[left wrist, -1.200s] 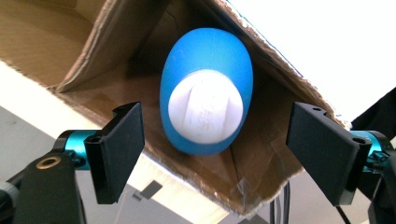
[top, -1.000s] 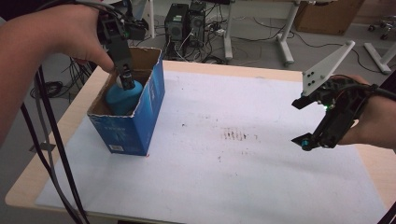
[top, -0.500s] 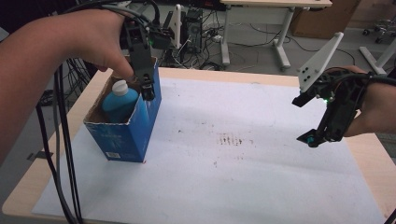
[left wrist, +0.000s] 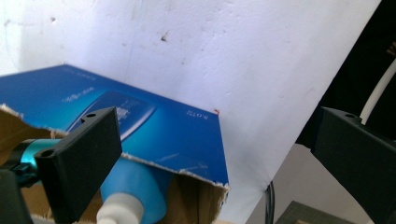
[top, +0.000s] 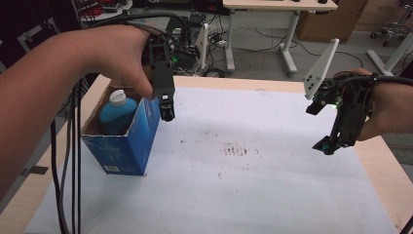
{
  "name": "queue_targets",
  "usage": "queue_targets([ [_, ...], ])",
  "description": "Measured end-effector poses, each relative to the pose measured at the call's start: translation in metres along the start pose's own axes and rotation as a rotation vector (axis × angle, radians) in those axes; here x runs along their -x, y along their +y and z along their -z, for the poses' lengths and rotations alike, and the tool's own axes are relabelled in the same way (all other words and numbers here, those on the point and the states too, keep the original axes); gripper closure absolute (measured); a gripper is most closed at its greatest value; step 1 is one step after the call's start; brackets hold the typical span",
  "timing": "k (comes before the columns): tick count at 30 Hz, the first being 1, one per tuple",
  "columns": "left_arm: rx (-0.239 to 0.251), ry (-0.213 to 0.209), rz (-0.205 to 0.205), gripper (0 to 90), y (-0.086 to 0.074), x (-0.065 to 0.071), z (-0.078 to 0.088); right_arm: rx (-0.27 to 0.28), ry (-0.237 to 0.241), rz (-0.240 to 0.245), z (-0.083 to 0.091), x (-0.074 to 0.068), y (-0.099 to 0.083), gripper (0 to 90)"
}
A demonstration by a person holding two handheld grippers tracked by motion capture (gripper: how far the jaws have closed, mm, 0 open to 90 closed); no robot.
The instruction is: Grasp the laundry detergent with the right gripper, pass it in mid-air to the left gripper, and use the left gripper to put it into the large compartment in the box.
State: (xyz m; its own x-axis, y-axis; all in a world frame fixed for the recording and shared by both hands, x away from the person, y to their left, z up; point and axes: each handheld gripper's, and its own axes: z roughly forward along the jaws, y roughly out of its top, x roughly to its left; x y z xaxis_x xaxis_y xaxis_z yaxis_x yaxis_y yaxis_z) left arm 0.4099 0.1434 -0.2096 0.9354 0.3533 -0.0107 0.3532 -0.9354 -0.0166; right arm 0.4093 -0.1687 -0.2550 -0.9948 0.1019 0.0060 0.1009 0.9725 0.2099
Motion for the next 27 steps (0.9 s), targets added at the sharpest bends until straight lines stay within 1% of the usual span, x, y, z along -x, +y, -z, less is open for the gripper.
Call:
queue_targets([
  [2,0.002,-0.011,-0.020,1.7,0.003,0.001,-0.002,-0.022,-0.004,0.004,0.001,0.001,0.001,0.6],
  [3,0.005,-0.012,-0.037,1.7,0.004,0.001,-0.003,-0.027,0.000,0.010,0.001,0.002,0.002,0.6],
  [4,0.009,-0.014,-0.045,1.7,0.005,0.002,-0.005,-0.041,-0.001,0.021,0.001,0.002,0.003,0.6],
  [6,0.023,-0.022,-0.063,1.7,0.007,0.002,-0.007,-0.065,-0.006,0.027,0.001,0.003,0.005,0.6],
  [7,0.031,-0.023,-0.068,1.7,0.008,0.002,-0.008,-0.076,-0.007,0.036,0.001,0.004,0.006,0.6],
  [9,0.031,-0.028,-0.072,1.7,0.010,0.002,-0.010,-0.089,-0.006,0.040,0.000,0.008,0.007,0.6],
  [13,0.034,-0.032,-0.095,1.7,0.012,0.003,-0.014,-0.107,-0.004,0.048,-0.002,0.014,0.010,0.6],
  [16,0.051,-0.032,-0.096,1.7,0.013,0.003,-0.017,-0.130,0.000,0.037,-0.008,0.019,0.010,0.6],
  [18,0.057,-0.031,-0.101,1.7,0.013,0.003,-0.019,-0.139,-0.001,0.039,-0.010,0.021,0.009,0.6],
  [19,0.057,-0.031,-0.101,1.6,0.013,0.003,-0.019,-0.139,-0.001,0.039,-0.010,0.021,0.009,0.6],
  [21,0.049,-0.030,-0.101,1.6,0.014,0.002,-0.021,-0.165,-0.002,0.037,-0.016,0.022,0.008,0.6],
  [24,0.043,-0.029,-0.102,1.7,0.014,0.001,-0.023,-0.173,0.004,0.037,-0.020,0.022,0.007,0.6],
  [25,0.044,-0.025,-0.108,1.7,0.015,0.001,-0.023,-0.170,0.006,0.041,-0.021,0.022,0.007,0.6],
  [26,0.039,-0.025,-0.103,1.7,0.015,0.001,-0.023,-0.173,0.003,0.038,-0.022,0.022,0.007,0.6],
  [27,0.041,-0.024,-0.107,1.6,0.016,0.001,-0.024,-0.169,0.005,0.042,-0.022,0.023,0.007,0.6],
])
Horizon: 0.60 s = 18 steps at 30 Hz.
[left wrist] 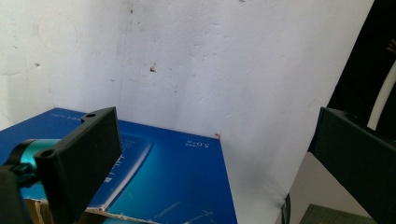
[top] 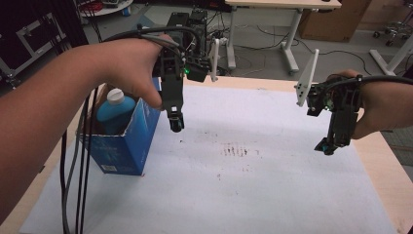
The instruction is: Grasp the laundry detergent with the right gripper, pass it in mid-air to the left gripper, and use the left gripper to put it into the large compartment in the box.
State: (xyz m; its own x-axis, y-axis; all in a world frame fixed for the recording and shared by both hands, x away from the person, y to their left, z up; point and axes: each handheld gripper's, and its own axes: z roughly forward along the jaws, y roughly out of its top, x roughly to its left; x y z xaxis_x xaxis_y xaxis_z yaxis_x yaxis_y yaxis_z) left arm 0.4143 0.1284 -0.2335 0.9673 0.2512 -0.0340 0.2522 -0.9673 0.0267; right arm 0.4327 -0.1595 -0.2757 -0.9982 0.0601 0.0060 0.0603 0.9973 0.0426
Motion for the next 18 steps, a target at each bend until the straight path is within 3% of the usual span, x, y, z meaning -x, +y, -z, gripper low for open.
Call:
queue_targets([
  [18,0.009,-0.021,-0.020,1.7,0.0069,0.0024,-0.0015,0.004,0.004,-0.008,-0.0059,-0.0002,-0.0010,0.6],
])
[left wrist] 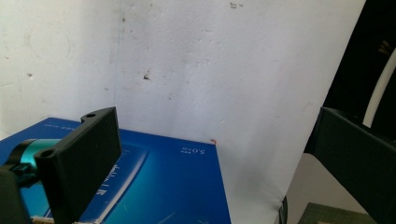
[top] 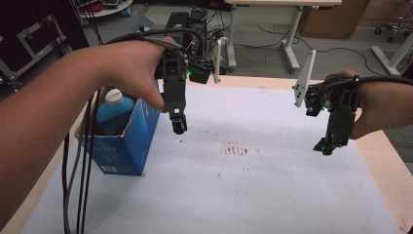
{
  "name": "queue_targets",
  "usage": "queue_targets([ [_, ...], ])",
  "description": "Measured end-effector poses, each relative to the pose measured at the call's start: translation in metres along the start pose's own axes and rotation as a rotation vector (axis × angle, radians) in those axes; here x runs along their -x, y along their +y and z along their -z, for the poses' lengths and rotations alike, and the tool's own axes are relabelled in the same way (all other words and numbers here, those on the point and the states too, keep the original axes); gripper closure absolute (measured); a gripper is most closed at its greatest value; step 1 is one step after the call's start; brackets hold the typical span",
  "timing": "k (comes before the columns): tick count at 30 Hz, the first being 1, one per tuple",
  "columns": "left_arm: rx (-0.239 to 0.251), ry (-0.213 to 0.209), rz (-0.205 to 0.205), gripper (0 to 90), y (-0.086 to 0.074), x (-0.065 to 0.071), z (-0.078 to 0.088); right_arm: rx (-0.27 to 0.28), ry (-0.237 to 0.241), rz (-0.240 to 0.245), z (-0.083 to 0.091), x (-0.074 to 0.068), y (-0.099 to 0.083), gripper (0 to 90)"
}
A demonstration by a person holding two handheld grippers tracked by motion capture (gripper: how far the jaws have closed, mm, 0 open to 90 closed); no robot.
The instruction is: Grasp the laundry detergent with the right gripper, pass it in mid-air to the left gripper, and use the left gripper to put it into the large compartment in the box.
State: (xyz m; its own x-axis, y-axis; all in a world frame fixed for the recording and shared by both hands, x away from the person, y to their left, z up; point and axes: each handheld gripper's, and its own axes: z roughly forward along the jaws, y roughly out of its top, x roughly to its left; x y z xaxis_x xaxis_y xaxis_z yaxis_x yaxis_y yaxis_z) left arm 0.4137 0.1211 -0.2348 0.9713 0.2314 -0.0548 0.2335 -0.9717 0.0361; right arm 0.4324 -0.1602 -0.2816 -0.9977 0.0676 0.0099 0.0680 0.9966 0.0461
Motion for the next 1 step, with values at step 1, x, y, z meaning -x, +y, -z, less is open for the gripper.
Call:
queue_targets([
  [1,0.003,-0.002,0.002,1.7,-0.0001,0.0004,0.0002,0.001,0.001,-0.002,0.0000,0.0000,-0.0001,0.6],
])
